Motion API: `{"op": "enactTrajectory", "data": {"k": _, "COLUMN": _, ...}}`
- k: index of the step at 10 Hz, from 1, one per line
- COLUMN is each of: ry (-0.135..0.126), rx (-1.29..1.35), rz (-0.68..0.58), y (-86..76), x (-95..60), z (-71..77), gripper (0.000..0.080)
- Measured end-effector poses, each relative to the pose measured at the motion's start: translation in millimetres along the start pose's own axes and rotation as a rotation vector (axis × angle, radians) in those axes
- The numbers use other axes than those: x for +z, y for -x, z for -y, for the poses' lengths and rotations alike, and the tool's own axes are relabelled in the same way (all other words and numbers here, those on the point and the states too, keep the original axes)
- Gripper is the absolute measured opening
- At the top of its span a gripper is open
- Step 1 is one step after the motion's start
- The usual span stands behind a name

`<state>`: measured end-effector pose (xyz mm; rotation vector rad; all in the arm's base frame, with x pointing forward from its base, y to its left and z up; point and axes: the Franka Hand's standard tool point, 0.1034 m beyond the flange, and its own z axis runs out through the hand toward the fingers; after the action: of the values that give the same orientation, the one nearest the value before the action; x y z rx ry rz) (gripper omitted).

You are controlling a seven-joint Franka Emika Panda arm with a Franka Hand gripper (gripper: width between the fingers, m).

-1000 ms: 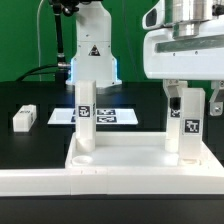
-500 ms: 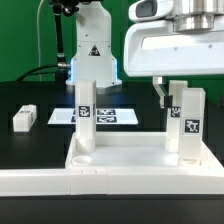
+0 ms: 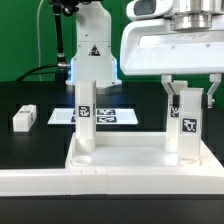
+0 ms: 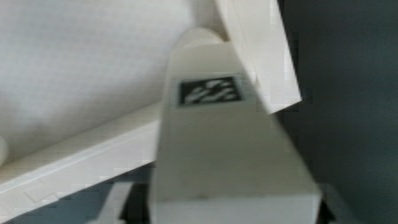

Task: Assemble desk

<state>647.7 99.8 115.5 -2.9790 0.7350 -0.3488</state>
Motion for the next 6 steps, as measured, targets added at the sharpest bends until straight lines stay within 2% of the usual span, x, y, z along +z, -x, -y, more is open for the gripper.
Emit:
{"op": "enactTrajectory", "data": {"k": 2, "ry": 0.006, "rx": 0.187, "rz": 0.003, "y": -0.3, "x": 0.9, "z": -3.3, "gripper": 0.0288}}
{"op": "enactTrajectory", "data": {"k": 4, "ry": 0.032, "rx": 0.543, "rz": 0.039, "y": -0.9, "x": 1.1, "z": -8.8, "gripper": 0.0288}}
{"op": "enactTrajectory", "data": {"k": 6, "ry": 0.019, "rx": 0.851, "rz": 0.081, "y": -1.0, "x": 1.6, "z": -15.0, "gripper": 0.0288}}
